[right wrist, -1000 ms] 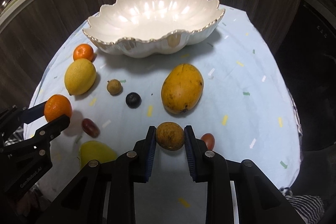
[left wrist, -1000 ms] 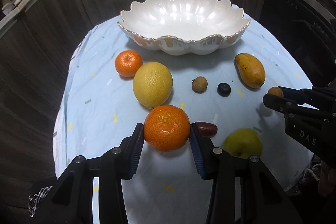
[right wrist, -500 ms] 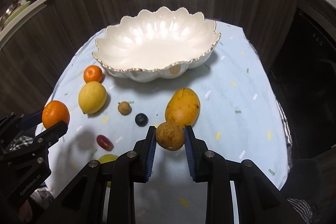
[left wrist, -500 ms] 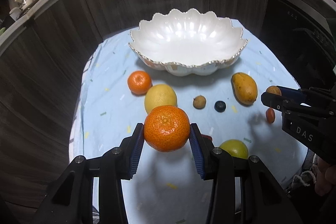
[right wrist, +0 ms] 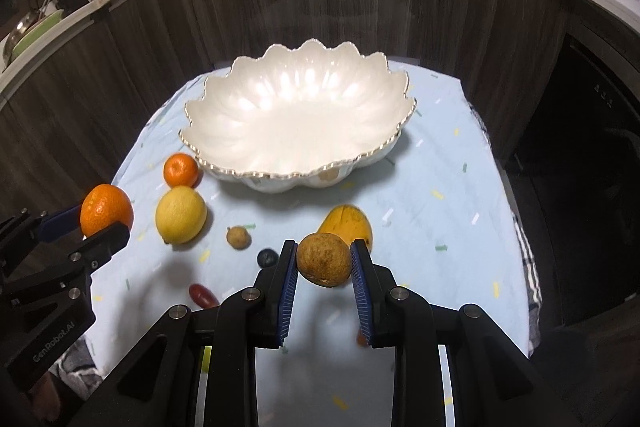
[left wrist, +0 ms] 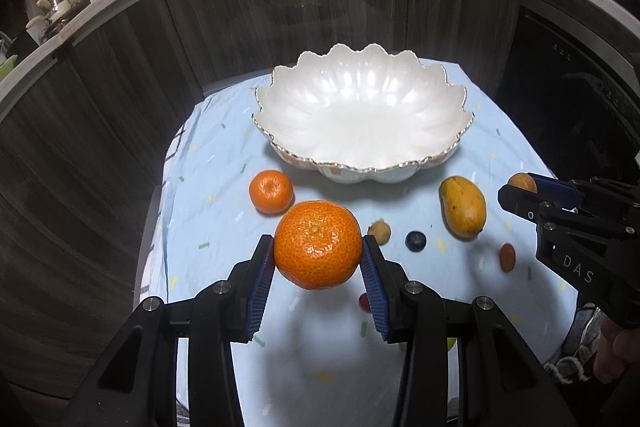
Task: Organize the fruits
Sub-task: 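Carry tangerine and brown fruit with both grippers over the white bowl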
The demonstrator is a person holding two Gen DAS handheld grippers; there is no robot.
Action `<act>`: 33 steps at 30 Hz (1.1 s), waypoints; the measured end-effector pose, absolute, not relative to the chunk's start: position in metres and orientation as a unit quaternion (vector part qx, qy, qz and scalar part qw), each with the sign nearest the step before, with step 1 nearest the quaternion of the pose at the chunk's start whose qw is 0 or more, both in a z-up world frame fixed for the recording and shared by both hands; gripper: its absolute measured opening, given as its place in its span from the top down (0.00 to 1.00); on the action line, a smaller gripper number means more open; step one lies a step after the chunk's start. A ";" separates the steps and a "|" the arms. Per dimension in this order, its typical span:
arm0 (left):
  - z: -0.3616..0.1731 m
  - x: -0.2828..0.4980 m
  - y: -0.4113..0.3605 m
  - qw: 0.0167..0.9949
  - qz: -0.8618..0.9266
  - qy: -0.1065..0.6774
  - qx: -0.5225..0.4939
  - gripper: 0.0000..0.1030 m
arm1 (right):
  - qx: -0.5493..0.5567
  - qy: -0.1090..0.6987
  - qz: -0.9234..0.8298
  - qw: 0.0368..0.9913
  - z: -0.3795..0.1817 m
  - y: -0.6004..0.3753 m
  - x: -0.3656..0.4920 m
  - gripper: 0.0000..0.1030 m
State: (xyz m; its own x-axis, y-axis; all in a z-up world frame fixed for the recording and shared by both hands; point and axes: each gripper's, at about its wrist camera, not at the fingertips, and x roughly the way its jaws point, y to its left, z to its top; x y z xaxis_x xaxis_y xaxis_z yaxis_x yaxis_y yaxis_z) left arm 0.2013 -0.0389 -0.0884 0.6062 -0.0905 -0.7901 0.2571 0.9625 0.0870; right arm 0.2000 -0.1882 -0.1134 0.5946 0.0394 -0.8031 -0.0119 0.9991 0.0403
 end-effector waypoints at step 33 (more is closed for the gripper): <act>-0.066 0.299 -0.053 0.909 -0.097 0.396 0.083 0.59 | -0.004 0.403 0.011 0.915 -0.086 -0.208 0.302 0.73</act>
